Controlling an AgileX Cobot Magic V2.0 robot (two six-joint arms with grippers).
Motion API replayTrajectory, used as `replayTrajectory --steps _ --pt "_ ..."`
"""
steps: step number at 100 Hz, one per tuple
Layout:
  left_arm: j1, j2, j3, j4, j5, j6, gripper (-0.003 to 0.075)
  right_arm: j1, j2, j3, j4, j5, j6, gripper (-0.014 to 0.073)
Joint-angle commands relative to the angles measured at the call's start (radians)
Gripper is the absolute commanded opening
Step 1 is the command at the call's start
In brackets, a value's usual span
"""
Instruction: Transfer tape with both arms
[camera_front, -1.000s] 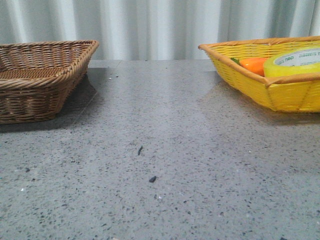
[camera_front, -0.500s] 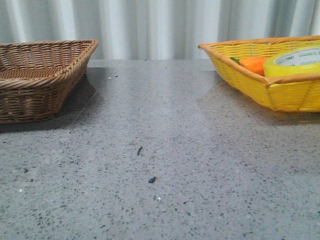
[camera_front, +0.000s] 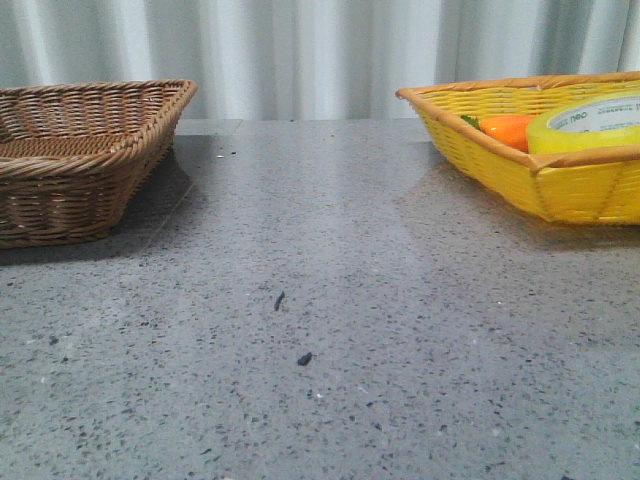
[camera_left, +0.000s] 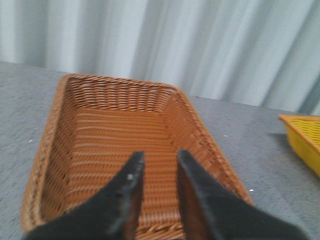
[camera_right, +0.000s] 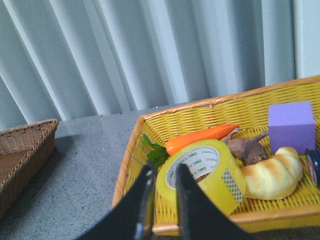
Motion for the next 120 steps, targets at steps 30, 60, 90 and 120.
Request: replayTrajectory --steps 30,60,90,120 --pt "-0.170 0.108 -0.110 -0.010 -0.031 0.012 0.0386 0.007 0.549 -0.577 -0.026 0.415 -0.013 0.0402" --pt "-0.182 0.115 -0.110 -0.037 -0.040 0.012 0.0386 0.078 0.939 -0.912 -0.048 0.688 -0.013 0.0399" --pt "-0.182 0.115 -0.110 -0.037 -0.037 0.012 0.0386 0.099 1.177 -0.986 -0.056 0.729 -0.013 0.0399" --pt "-0.182 0.115 -0.110 -0.037 -0.037 0.012 0.0386 0.099 1.304 -0.986 -0.097 0.683 0.006 0.0399"
